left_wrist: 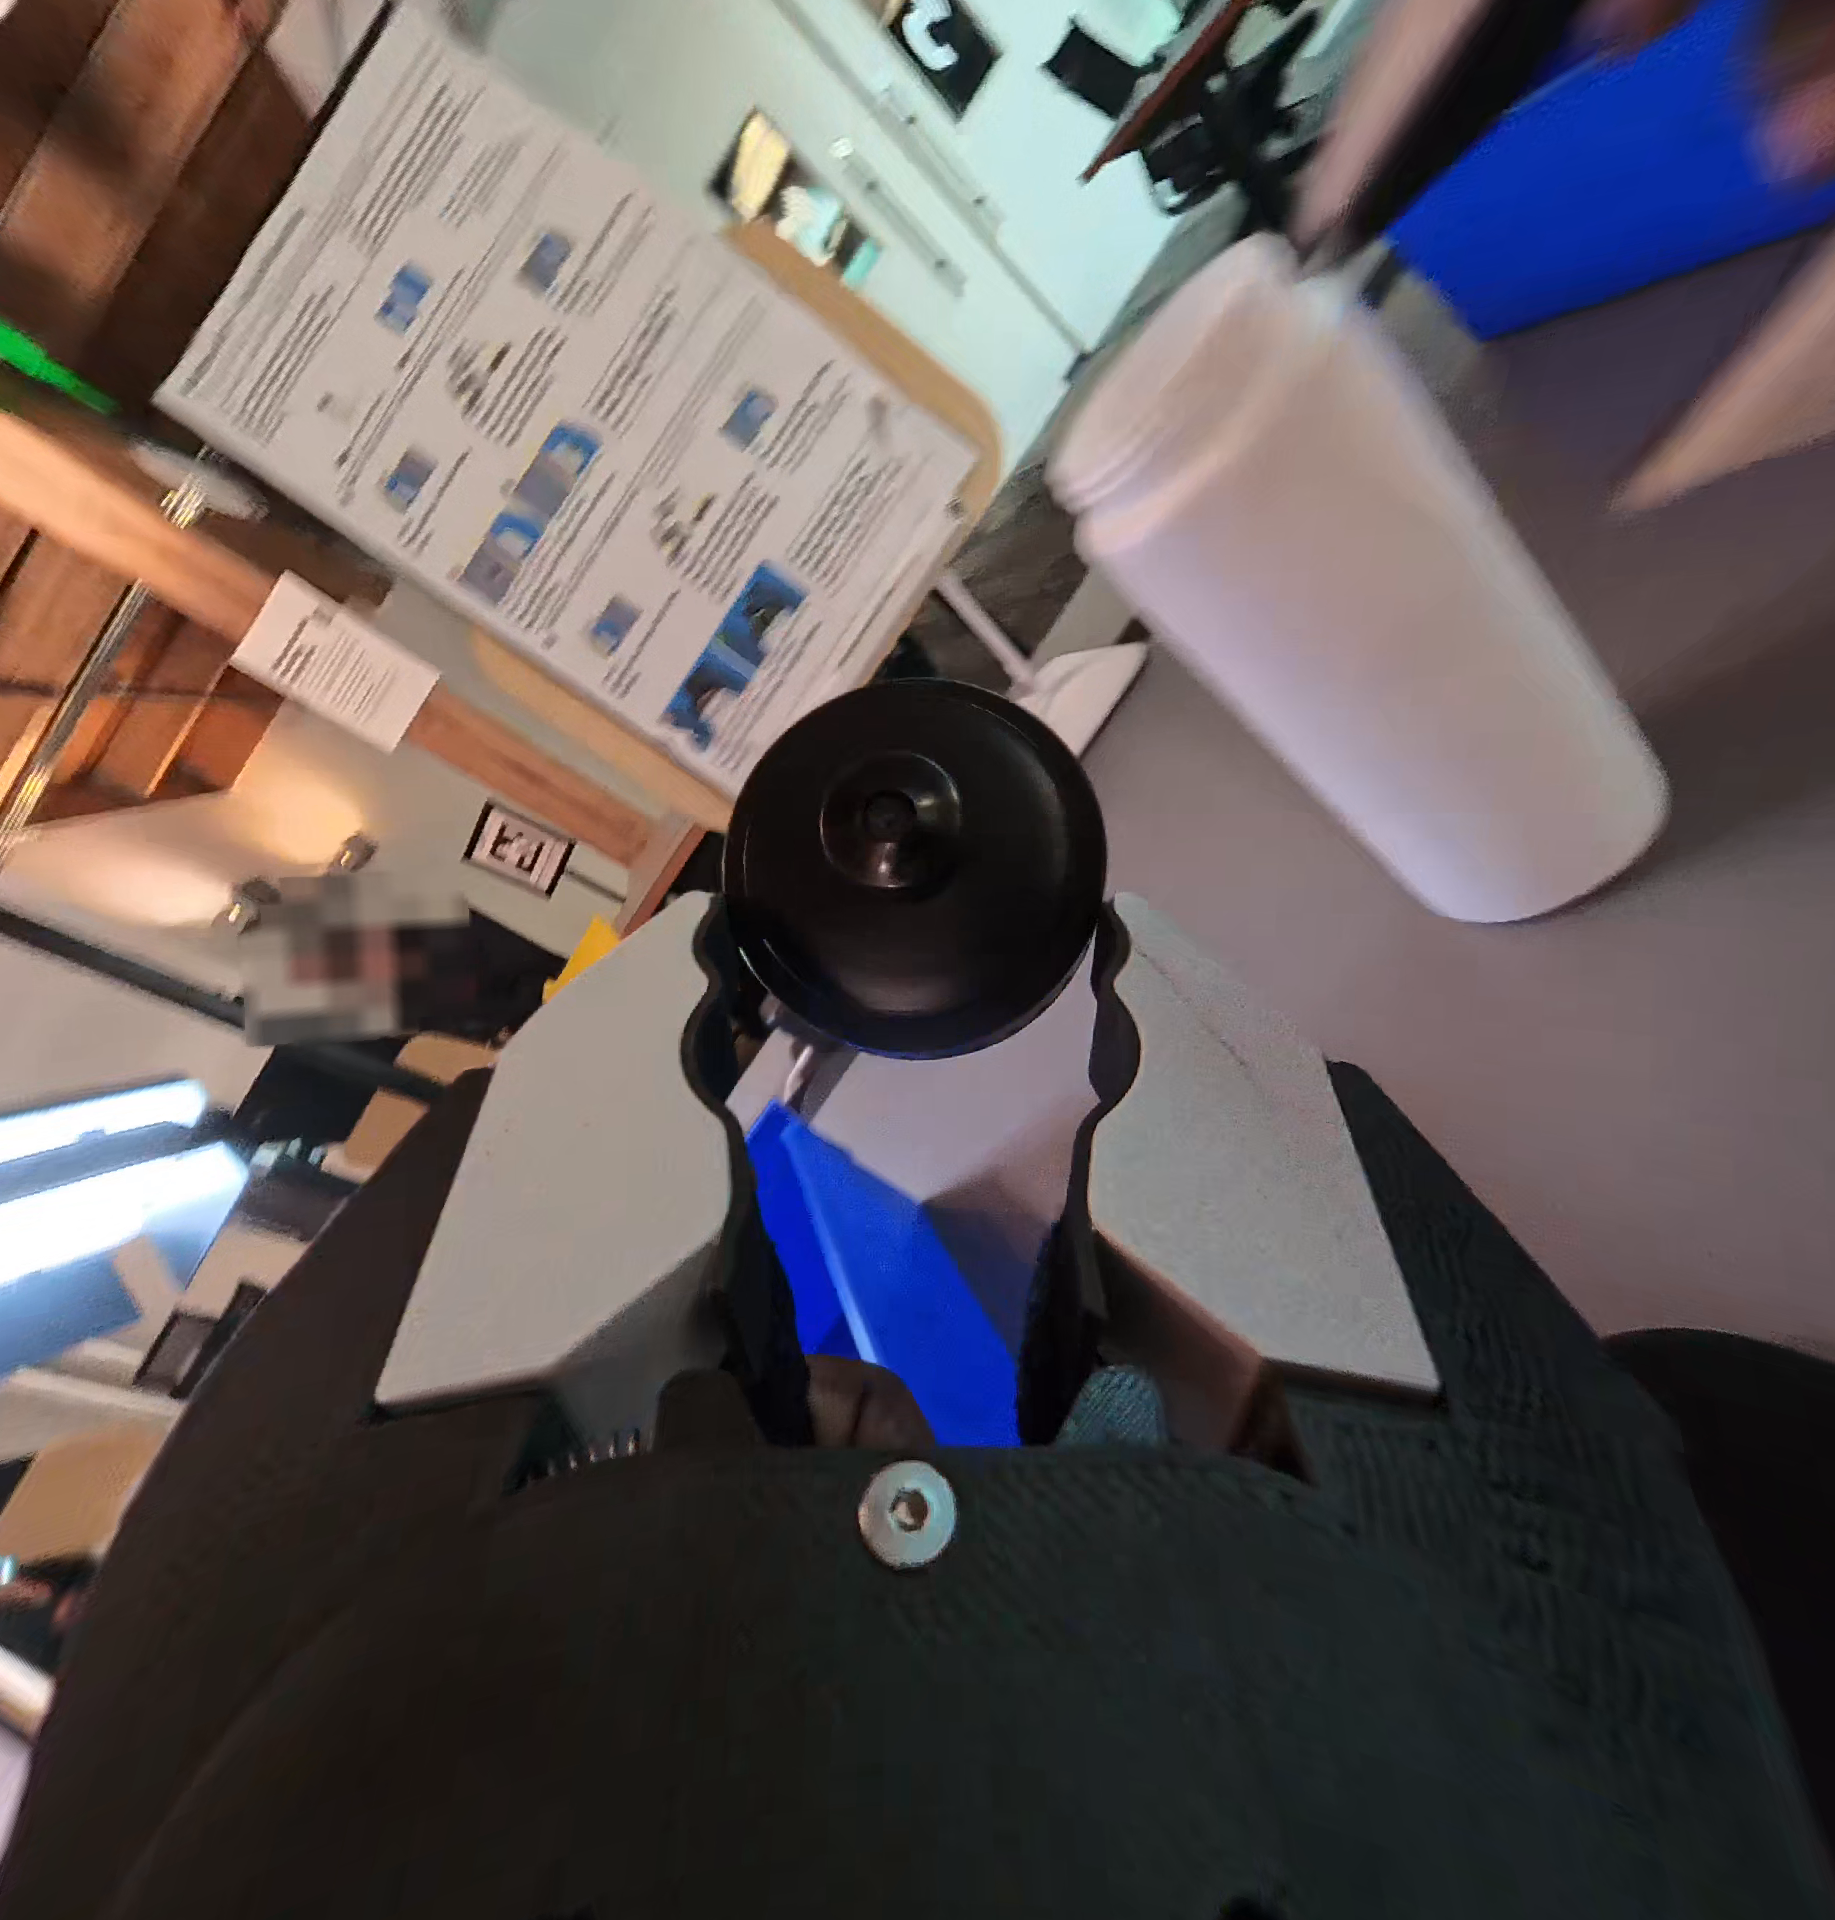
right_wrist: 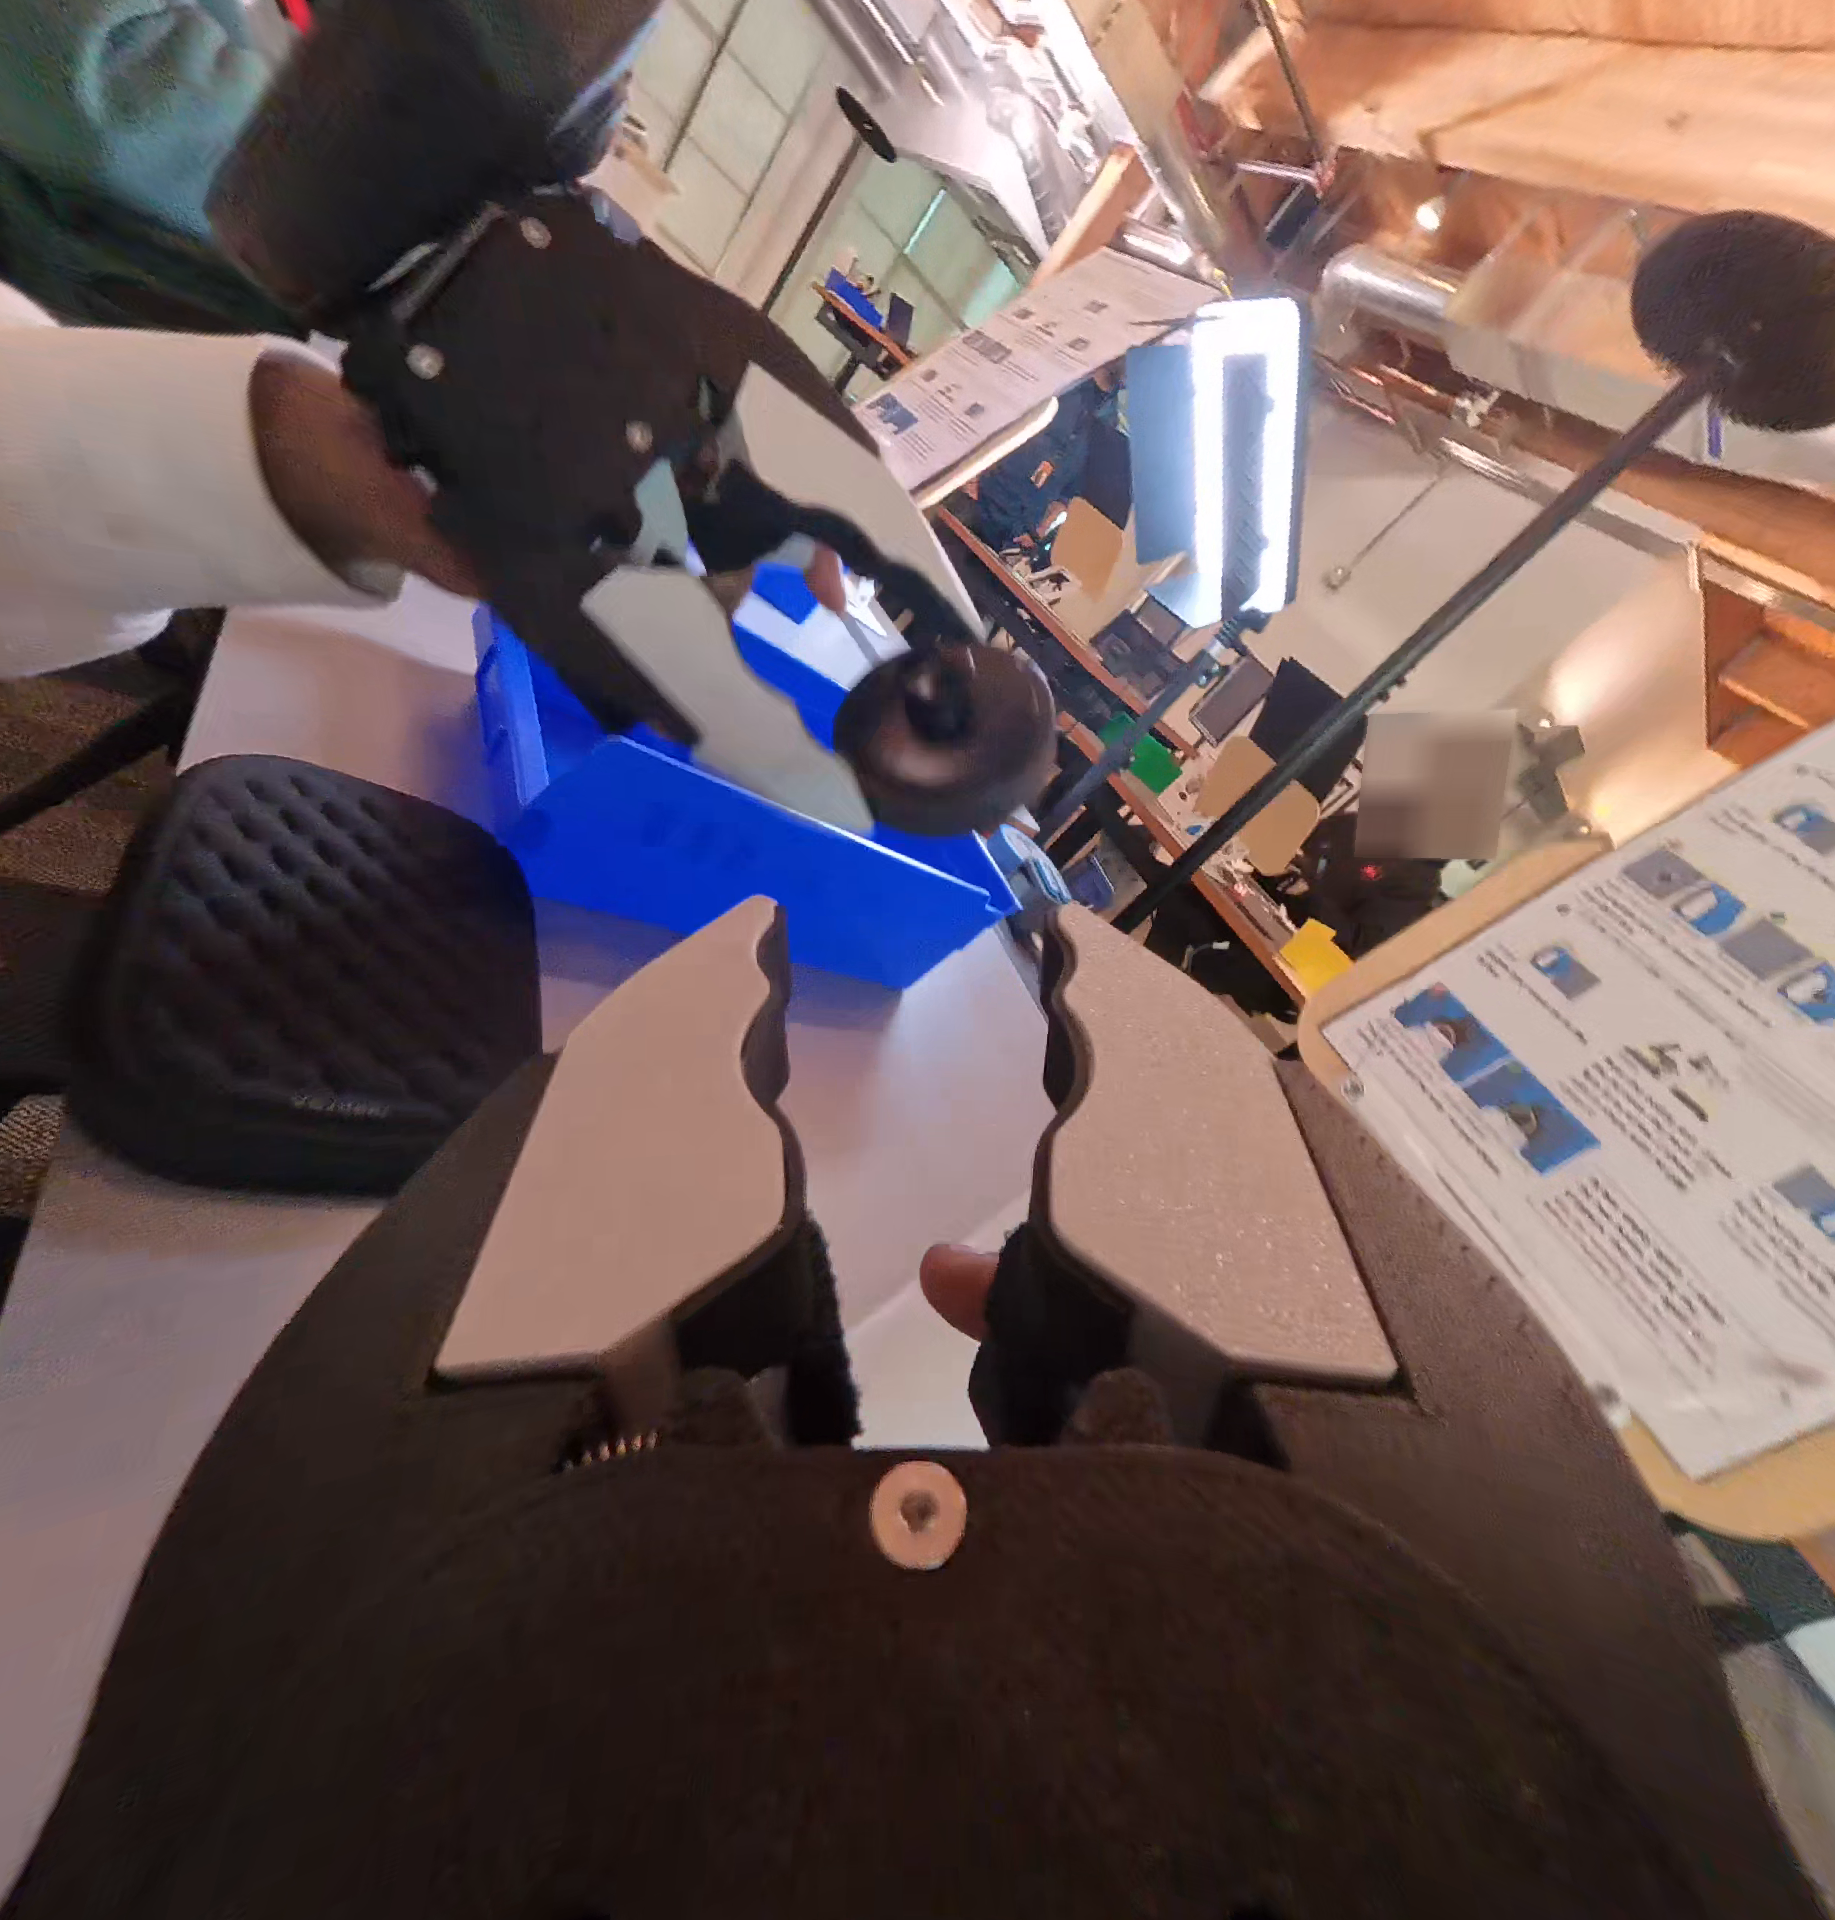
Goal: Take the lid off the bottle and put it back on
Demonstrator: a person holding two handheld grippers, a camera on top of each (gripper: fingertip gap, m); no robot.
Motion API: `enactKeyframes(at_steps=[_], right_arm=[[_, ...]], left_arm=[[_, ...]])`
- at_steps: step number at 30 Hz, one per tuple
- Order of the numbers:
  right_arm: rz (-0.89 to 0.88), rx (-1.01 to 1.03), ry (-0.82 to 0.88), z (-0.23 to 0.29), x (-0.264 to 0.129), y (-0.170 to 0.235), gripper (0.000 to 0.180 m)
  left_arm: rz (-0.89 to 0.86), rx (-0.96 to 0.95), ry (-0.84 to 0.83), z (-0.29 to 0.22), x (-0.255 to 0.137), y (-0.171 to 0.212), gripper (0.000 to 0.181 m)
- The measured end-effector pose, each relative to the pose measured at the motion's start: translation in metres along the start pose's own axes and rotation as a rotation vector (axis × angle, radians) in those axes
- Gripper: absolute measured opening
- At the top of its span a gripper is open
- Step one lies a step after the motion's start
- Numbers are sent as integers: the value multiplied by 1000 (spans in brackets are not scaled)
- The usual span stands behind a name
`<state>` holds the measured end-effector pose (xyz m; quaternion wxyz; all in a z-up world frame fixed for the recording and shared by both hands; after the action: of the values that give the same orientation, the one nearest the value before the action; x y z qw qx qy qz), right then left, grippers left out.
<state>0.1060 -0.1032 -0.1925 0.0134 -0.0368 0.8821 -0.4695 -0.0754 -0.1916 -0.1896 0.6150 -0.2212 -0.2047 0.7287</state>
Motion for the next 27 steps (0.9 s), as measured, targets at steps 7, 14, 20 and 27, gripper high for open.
enactKeyframes(at_steps=[7, 14, 20, 27], right_arm=[[32, -72, 5, -2, 28, 5, 38], [30, -64, 26, -10, 13, 8, 22], [-33, 283, 11, -78, -23, 1, 23], [164, 480, -161, -138, -1, 4, 23]], left_arm=[[-83, 97, 152, -40, 10, -35, 66], [-247, -27, 256, -45, 15, -48, 67], [-339, -582, 532, -39, 69, -34, 131], [-258, -644, 572, -75, 144, -27, 120]])
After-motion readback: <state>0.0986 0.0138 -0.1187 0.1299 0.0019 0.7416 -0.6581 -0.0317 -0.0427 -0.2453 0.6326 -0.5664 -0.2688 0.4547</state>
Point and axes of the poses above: each gripper's, where its closed fingertips meet, x out along the fingers, y out of its underside, z = x × y across the jaws, the point moved 9 cm from there along -x, back along the fingers, and after that the axes turned 5 degrees about x, right-handed, at the moved point
